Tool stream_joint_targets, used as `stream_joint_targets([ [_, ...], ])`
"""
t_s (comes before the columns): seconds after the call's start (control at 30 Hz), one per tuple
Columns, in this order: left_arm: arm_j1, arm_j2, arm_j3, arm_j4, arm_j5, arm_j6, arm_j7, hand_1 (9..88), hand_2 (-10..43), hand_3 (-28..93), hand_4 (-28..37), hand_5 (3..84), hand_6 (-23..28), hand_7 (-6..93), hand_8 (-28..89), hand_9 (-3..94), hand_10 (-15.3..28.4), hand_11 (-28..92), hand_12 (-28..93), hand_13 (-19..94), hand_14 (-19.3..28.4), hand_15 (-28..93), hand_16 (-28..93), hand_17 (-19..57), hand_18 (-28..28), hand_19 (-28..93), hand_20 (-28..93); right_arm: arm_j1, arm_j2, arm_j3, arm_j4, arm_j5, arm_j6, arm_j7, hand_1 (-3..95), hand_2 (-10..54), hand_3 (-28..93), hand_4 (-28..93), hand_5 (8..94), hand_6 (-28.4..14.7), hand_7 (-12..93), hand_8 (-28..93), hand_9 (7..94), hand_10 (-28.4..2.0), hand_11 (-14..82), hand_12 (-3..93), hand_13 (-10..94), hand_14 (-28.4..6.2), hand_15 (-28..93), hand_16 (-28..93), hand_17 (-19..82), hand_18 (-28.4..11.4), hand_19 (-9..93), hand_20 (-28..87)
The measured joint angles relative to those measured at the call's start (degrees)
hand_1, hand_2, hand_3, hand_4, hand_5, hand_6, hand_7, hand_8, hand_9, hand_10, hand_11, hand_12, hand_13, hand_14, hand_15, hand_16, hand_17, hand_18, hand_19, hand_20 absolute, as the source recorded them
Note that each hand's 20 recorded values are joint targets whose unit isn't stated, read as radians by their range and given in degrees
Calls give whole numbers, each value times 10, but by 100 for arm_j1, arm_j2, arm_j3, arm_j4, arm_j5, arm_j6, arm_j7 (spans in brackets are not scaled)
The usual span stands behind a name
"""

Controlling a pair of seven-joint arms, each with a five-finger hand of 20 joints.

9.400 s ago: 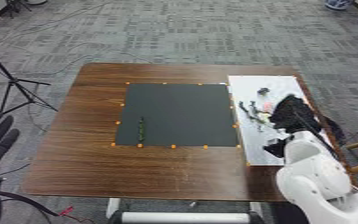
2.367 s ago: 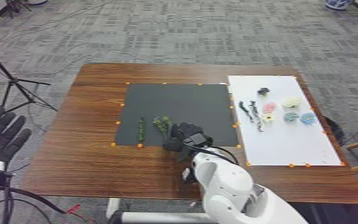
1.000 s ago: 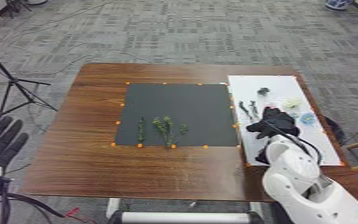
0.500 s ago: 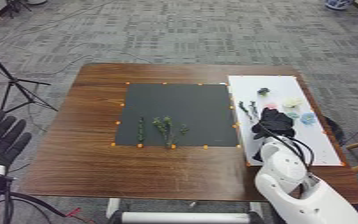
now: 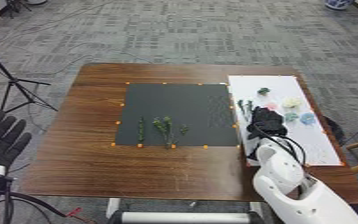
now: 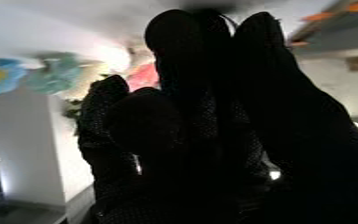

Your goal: Arrange flowers

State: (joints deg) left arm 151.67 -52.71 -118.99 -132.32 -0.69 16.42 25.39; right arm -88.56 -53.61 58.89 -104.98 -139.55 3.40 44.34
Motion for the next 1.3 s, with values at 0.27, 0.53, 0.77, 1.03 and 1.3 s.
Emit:
stream_joint_targets([
  [0.27, 63, 1, -4, -7, -2, -1, 16, 232, 185, 661, -283, 376, 82, 102, -67, 333, 138, 167, 142, 237, 135, 251, -13, -31, 105, 171, 128, -306, 133, -126, -303, 35, 939, 24, 586, -95, 688, -282, 830, -30, 258, 158, 896, -101, 199, 414, 811, -75, 679, 330, 384, -270, 866, 361],
  [0.53, 80, 16, 17, -3, -10, -2, 26, 233, 186, 657, -283, 375, 81, 103, -67, 333, 140, 166, 142, 237, 135, 251, -13, -32, 105, 171, 128, -257, 369, -712, -727, -567, 1757, -34, 500, -95, 670, -225, 779, -45, 255, 175, 828, -134, 263, 336, 784, -87, 670, 331, 371, -279, 867, 354],
  [0.77, 72, 52, 31, -1, -30, 0, 30, 232, 185, 658, -283, 376, 81, 104, -67, 332, 138, 167, 142, 236, 135, 253, -13, -32, 105, 171, 128, 26, 108, -594, -629, -929, 253, 561, 374, -95, 670, -268, 669, -100, 201, -64, 707, -195, 289, 234, 720, -112, 701, 321, 344, -284, 868, 354],
  [1.03, 48, 49, 32, 1, -26, 15, -10, 232, 186, 657, -283, 376, 82, 104, -67, 332, 139, 168, 142, 236, 134, 253, -13, -31, 105, 171, 128, 109, 34, -301, -422, -535, -156, 551, 348, -95, 652, -282, 576, -135, 191, -46, 624, -225, 297, 237, 684, -132, 739, 309, 340, -284, 866, 373],
  [1.3, 44, 37, 16, 1, -21, 19, -44, 233, 186, 656, -283, 376, 81, 103, -67, 332, 139, 168, 141, 237, 134, 252, -14, -32, 105, 173, 128, 228, -127, -258, -11, -439, -684, 564, 345, -95, 620, -282, 589, -147, 144, -48, 625, -229, 282, 224, 673, -139, 750, 298, 337, -284, 865, 384],
])
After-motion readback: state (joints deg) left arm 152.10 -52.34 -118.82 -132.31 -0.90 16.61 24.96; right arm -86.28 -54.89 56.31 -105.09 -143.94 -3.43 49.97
